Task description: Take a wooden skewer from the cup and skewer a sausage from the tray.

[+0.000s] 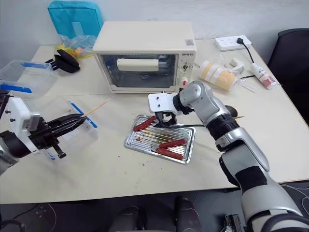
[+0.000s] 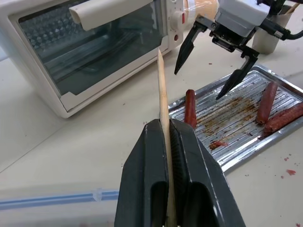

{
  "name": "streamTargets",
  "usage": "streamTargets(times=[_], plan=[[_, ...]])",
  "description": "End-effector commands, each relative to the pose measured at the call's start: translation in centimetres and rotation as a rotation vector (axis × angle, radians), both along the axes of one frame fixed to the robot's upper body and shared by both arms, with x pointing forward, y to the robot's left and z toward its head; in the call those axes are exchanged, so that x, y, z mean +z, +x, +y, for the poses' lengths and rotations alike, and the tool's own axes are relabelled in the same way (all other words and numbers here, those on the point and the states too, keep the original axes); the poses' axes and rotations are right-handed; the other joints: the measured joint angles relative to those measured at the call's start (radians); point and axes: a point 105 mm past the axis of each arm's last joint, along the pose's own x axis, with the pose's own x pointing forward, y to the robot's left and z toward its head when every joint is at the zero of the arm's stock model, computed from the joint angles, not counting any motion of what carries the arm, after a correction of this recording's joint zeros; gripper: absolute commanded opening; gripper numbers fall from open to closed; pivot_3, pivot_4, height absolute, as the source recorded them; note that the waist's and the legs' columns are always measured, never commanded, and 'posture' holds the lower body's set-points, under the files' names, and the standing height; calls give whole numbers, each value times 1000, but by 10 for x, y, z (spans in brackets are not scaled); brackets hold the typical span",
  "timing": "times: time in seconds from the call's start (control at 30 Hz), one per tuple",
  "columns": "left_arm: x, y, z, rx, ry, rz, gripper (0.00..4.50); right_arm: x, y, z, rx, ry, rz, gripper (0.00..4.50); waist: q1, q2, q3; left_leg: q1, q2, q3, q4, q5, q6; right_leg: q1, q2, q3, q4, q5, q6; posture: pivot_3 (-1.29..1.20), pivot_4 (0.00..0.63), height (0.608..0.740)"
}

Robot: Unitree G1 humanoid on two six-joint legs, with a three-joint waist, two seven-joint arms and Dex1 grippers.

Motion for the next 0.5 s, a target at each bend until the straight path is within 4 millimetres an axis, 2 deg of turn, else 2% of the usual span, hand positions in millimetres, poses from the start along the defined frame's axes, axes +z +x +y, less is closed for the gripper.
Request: streamTargets(times=[0.03,0.17,0.27,0.4,0.5], plan=[[13,-4,0,11,16,-73,0,10,4,13,26,13,-54,4472,-3,0,0,0,0,0,0,0,0,0,0,0,0,0,0,0,150,740],[14,-5,-1,12,15,-78,0,3,8,21,27,4,-59,4472,-8,0,0,1,1,-1,0,1,-2,0,0,0,3,-1,-2,0,150,740],[15,-5,-1,14,16,-82,0,-4,10,23,26,-10,-53,3902,-14,0,0,1,1,-1,0,1,-2,0,0,0,4,-1,-2,0,150,740],[17,-5,-1,14,18,-87,0,-11,10,26,25,-19,-48,2637,-21,0,0,1,2,-1,0,1,-2,0,-1,0,4,-1,-2,0,150,740],[18,-4,-1,14,19,-91,0,-14,9,27,33,-22,-46,2637,-22,0,0,2,2,-1,0,1,-3,0,0,0,5,-2,-3,0,150,740]])
